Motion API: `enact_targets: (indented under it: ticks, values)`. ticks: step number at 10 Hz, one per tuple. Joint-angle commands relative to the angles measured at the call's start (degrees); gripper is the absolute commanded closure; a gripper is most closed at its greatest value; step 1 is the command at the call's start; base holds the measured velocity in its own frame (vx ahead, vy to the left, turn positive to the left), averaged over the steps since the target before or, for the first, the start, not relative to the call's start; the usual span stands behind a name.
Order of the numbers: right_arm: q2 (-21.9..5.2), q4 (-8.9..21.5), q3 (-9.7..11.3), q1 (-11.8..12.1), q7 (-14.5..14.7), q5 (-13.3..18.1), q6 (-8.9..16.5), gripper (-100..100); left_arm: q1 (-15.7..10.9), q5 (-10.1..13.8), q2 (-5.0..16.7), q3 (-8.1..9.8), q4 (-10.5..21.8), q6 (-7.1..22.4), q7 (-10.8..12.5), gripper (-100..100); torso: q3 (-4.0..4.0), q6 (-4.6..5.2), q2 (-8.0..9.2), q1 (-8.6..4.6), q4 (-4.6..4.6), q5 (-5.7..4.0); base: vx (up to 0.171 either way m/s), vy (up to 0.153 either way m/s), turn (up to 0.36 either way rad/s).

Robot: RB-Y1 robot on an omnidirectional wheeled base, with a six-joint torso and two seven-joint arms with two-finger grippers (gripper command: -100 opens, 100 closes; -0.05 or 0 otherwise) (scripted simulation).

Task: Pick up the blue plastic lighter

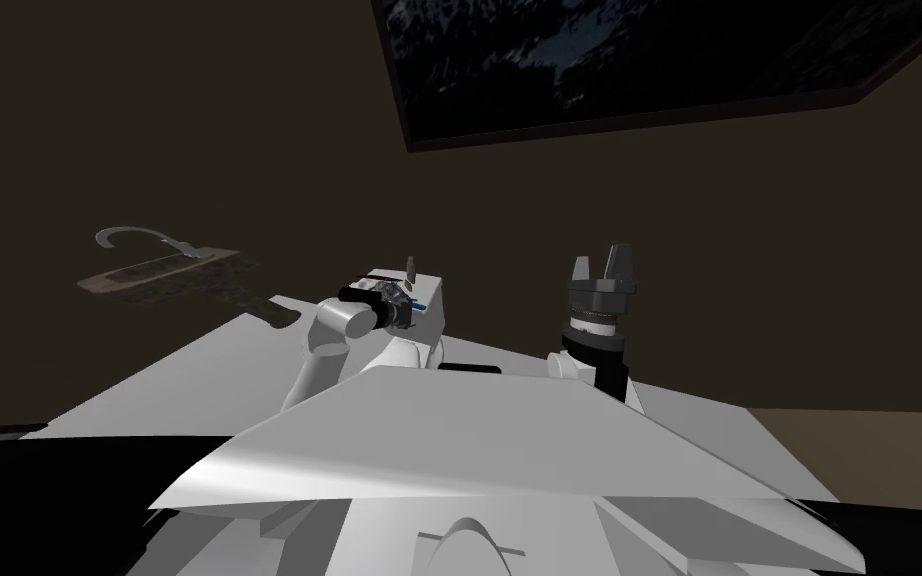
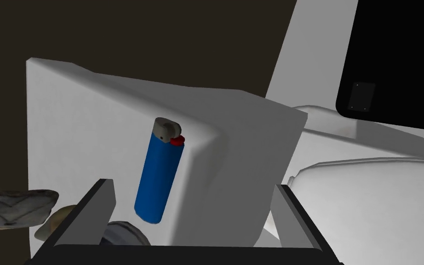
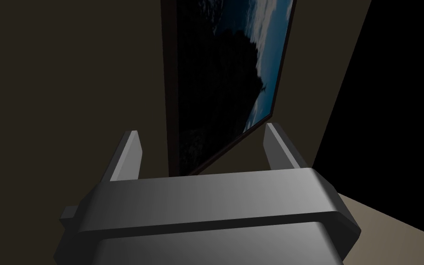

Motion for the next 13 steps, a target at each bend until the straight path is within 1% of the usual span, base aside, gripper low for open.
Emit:
enact_targets:
  ticks: [1,2,4,5,7,13]
  values:
    - [0.00,0.00,0.00,0.00,0.00,0.00,0.00,0,0.23,0.28,0.22,-0.37,-0.71,1.53,0.40,-100,0.00,0.00,0.00,0.00,0.00,0.00,0.020,0.005,-0.036]
    - [0.00,0.00,0.00,0.00,0.00,0.00,0.00,0,0.17,1.17,0.87,-0.78,-1.83,3.93,1.07,-100,0.01,0.00,0.01,0.00,0.00,0.00,0.040,0.013,-0.078]
    - [0.00,0.00,0.00,0.01,0.00,0.00,0.00,0,0.17,1.17,0.87,-0.78,-1.83,4.04,1.07,-100,-0.06,-0.01,-0.12,-0.04,-0.02,0.00,0.045,-0.007,0.000]
    - [0.00,0.00,0.00,0.00,0.00,0.00,0.00,0,0.11,2.00,1.48,-1.17,-3.01,6.51,1.70,-100,-0.02,-0.01,-0.02,-0.05,-0.01,-0.01,0.058,0.005,-0.059]
    - [0.00,0.00,0.00,0.01,0.00,0.00,0.00,0,0.11,2.00,1.48,-1.17,-3.01,6.51,1.70,-100,-0.05,-0.01,-0.09,-0.04,-0.02,0.00,0.050,-0.003,-0.020]
    - [0.00,0.00,0.00,0.00,0.00,0.00,0.00,0,0.11,2.00,1.48,-1.17,-3.01,6.51,1.70,-100,0.03,-0.02,0.04,-0.06,0.01,-0.01,0.003,0.001,-0.004]
